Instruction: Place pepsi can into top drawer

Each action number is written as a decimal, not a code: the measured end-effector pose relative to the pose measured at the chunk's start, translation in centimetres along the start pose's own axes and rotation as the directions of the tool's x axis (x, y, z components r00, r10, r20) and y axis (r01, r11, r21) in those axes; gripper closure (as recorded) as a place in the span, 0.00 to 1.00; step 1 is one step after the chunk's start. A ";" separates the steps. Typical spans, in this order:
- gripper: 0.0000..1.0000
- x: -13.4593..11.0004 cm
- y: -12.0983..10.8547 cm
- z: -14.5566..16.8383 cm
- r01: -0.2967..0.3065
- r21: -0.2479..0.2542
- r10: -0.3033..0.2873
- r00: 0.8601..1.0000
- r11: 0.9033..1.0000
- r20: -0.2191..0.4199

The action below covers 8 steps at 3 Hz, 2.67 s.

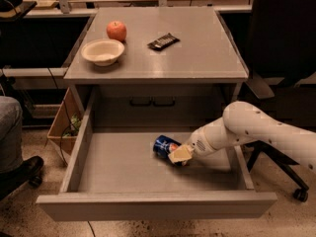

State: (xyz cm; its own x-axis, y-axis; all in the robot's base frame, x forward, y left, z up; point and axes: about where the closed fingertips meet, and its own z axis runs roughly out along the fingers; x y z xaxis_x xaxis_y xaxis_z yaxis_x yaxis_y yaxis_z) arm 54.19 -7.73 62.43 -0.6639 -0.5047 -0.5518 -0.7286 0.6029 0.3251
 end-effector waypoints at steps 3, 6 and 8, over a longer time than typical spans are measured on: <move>0.11 -1.1 1.7 -0.9 0.033 -0.041 -0.032 0.999 0.999 0.020; 0.00 -2.6 3.4 -12.9 0.110 -0.021 -0.107 0.989 0.994 0.106; 0.00 -3.7 3.3 -19.5 0.153 -0.013 -0.149 0.978 0.988 0.144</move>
Offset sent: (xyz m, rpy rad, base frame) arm -0.0004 0.0079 0.0087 0.0250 0.0020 0.0290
